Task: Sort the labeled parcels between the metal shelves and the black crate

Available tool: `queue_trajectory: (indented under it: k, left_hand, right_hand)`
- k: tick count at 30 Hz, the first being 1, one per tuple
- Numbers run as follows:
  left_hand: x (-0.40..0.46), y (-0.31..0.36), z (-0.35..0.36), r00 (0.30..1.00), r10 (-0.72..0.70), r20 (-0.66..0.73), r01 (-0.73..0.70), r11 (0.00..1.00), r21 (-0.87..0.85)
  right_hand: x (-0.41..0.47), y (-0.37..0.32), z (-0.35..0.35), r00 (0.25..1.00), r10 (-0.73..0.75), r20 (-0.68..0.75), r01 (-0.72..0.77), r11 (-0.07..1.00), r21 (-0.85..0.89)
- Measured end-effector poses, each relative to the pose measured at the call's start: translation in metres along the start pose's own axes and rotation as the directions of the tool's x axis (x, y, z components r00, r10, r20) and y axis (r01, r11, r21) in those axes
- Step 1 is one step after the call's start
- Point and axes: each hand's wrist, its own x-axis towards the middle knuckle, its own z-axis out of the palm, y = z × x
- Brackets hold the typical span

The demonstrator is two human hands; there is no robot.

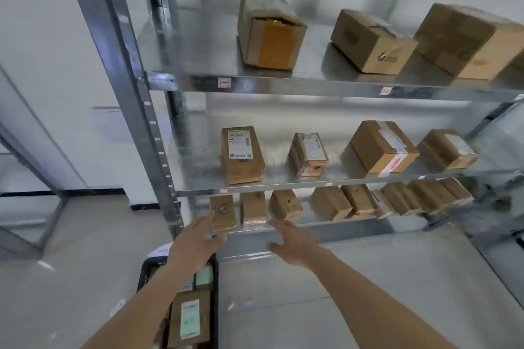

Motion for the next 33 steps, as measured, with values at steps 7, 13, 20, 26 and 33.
queue_trajectory:
  k: [7, 13, 20, 26, 33]
  left_hand:
    - [0.079, -0.078, 0.061, 0.997, -0.079, 0.01, 0.079, 0.991, -0.103]
    - [0.153, -0.126, 0.131, 0.987, -0.159, -0.013, 0.153, 0.966, -0.206]
    - [0.232, -0.176, 0.202, 0.985, -0.168, -0.035, 0.154, 0.957, -0.247]
    - [0.276, -0.202, 0.235, 0.981, -0.186, -0.057, 0.168, 0.959, -0.229]
    - [0.308, -0.213, 0.255, 0.976, -0.216, -0.024, 0.197, 0.926, -0.323]
  right_hand:
    - [0.116, 0.012, 0.074, 1.0, -0.017, 0.013, 0.016, 0.994, 0.106]
    - [0.214, 0.039, 0.134, 0.999, -0.032, 0.009, 0.03, 0.979, 0.204]
    - [0.33, 0.06, 0.197, 0.998, -0.058, -0.002, 0.055, 0.937, 0.345]
    - [0.399, 0.066, 0.236, 0.994, -0.108, -0.028, 0.111, 0.93, 0.351]
    - [0.442, 0.073, 0.256, 0.993, -0.11, -0.044, 0.118, 0.898, 0.423]
